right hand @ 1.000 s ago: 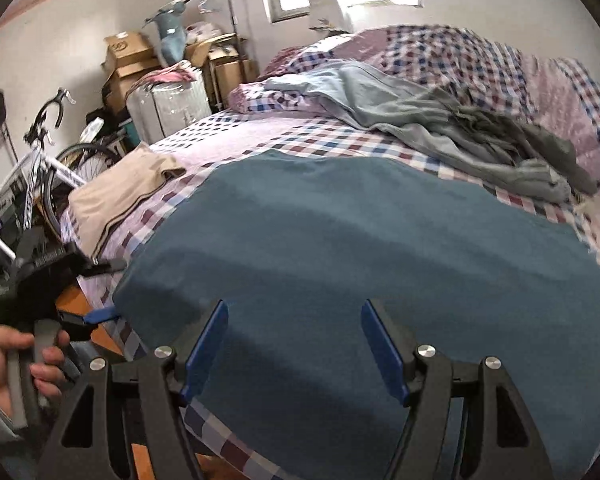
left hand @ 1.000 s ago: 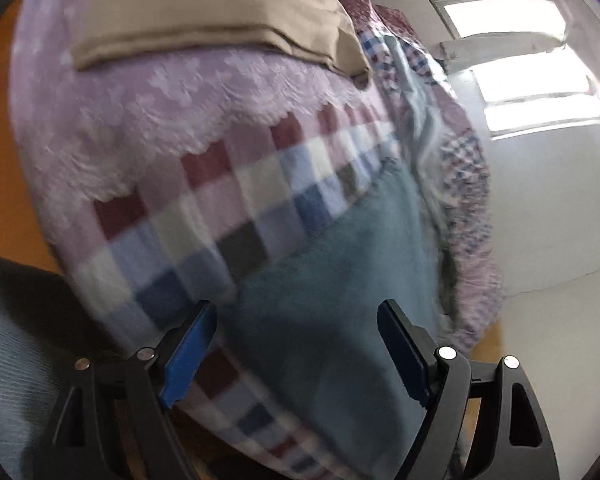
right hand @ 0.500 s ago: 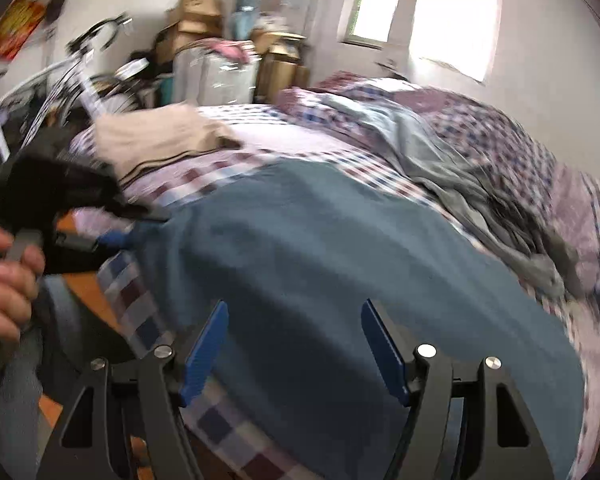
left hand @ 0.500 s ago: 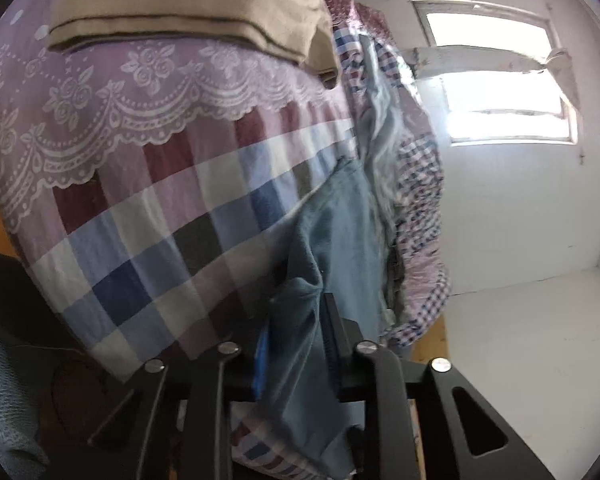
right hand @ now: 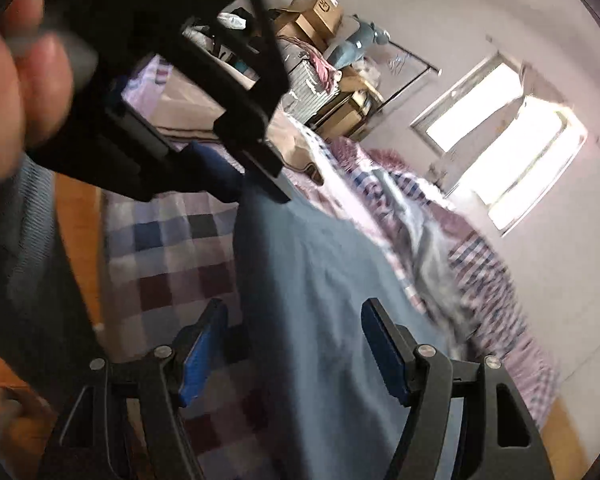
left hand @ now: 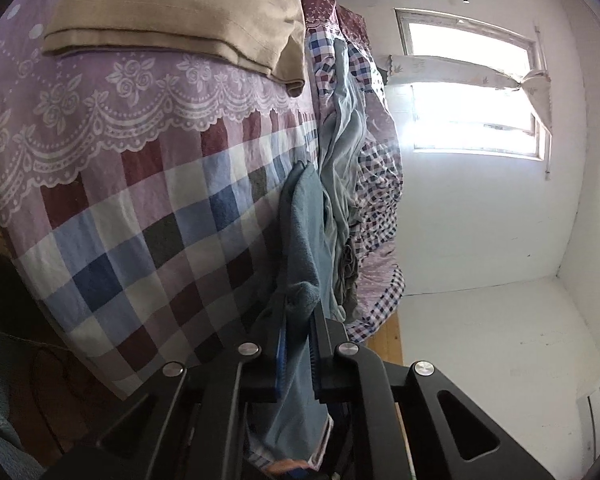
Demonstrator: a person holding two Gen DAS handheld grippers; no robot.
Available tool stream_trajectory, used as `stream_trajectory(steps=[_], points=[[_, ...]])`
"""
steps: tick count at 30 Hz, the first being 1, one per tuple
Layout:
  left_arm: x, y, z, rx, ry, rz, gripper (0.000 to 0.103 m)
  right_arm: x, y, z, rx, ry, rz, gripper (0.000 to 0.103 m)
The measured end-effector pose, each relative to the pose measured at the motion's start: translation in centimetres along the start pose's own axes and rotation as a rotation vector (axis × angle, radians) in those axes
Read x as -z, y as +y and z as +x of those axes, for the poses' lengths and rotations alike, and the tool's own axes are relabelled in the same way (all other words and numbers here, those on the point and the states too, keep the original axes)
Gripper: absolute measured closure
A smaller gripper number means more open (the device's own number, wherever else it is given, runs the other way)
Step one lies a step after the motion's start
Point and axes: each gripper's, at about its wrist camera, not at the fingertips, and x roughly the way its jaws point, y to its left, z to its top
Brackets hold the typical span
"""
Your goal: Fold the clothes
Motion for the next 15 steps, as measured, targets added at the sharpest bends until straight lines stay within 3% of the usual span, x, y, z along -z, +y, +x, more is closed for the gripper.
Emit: stream_trajectory(steps=[4,6,8,10,12,13,14,15], points=[[0.0,-0.2,0.4,0.011,0.003,-0.004,0.095,-0.5,0.2,2.3,0.049,0.032,-0.011,0.038],[0.0,0.0,0.5,0.009,0.005,-0.003,0.095,-0.6,-0.1,3.5,0.052,0.057,0.001,0.071],[0.2,0.0,0.5,0.000,0.010,0.001,0.095,-0.6,-0.6,4.5,0.029,0.080,0.020,0.092],[0.2,0.0,0.6,-0.009,0.011,-0.001,0.094,-0.6,-1.1,4.8,0.014,0.081,0.031,0.095],[0.2,0.1,0.9,-0.005,0.015,-0.011,0.075,-0.7,-1.7,4.7,0.008,0.074,0.041,0.095],[0.3,0.1,1.0,0.000,0.017,-0.017,0.044,-0.7,-1.9,4.6,0.006,0.073,0.044,0.095],[0.4,0.2,1.1,0.006,0.019,-0.023,0.027,-0.7,-2.1,4.6,0.003,0.074,0.046,0.096],[0.5,0.1,1.1,0.027,0.015,-0.027,0.026,-0.7,-2.2,4.5,0.000,0.074,0.048,0.096]])
